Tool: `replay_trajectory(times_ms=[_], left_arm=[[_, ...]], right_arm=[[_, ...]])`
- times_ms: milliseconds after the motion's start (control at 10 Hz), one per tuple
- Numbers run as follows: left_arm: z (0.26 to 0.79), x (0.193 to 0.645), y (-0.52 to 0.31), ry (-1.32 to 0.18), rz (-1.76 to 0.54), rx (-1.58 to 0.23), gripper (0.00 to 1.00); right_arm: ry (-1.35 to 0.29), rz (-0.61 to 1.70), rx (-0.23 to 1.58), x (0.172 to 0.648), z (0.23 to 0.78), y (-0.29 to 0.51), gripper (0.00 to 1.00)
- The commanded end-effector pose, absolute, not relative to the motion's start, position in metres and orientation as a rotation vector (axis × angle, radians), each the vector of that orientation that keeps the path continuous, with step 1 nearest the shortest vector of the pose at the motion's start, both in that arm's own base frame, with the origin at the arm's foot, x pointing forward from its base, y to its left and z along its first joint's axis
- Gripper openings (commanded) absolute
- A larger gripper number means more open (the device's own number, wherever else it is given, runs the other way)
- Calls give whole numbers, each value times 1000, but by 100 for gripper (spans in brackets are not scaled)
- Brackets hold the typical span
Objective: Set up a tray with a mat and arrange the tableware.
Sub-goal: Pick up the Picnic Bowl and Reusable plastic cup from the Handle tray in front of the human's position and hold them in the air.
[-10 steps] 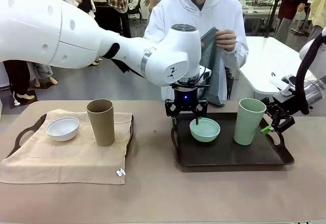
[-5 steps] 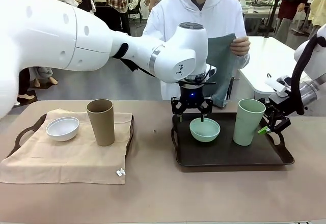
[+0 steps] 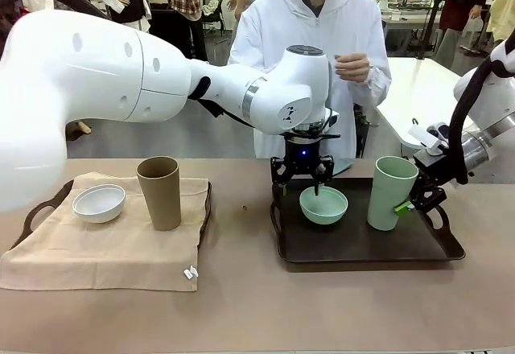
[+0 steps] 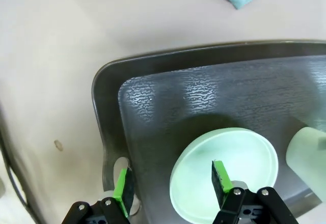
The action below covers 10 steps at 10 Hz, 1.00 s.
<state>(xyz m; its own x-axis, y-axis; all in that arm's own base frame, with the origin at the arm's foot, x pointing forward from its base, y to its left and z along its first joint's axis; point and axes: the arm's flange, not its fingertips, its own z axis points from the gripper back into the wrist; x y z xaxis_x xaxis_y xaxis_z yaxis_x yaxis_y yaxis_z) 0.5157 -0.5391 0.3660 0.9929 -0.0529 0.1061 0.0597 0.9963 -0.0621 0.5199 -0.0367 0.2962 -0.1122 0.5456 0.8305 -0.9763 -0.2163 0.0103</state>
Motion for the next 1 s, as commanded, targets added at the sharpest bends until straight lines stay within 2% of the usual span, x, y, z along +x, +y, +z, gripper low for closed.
replay_trajectory(times_ms=[0,500,600,700,800,900], left_arm=[[367,523,-549,-76,1,-58,81],[355,524,-556,-35,31,-39,81],[354,523,-556,-40,28,-35,25],[354,520,-555,-41,24,-32,25],[355,518,-556,-43,18,-28,0],[355,517,-556,-47,15,-22,20]], right_arm=[[-710,1615,870,519,287,-27,100],[-722,1618,887,518,285,-28,100],[-716,1626,890,518,285,-30,43],[-716,1627,892,519,284,-30,42],[-715,1628,894,518,284,-31,0],[-716,1628,893,518,284,-32,0]])
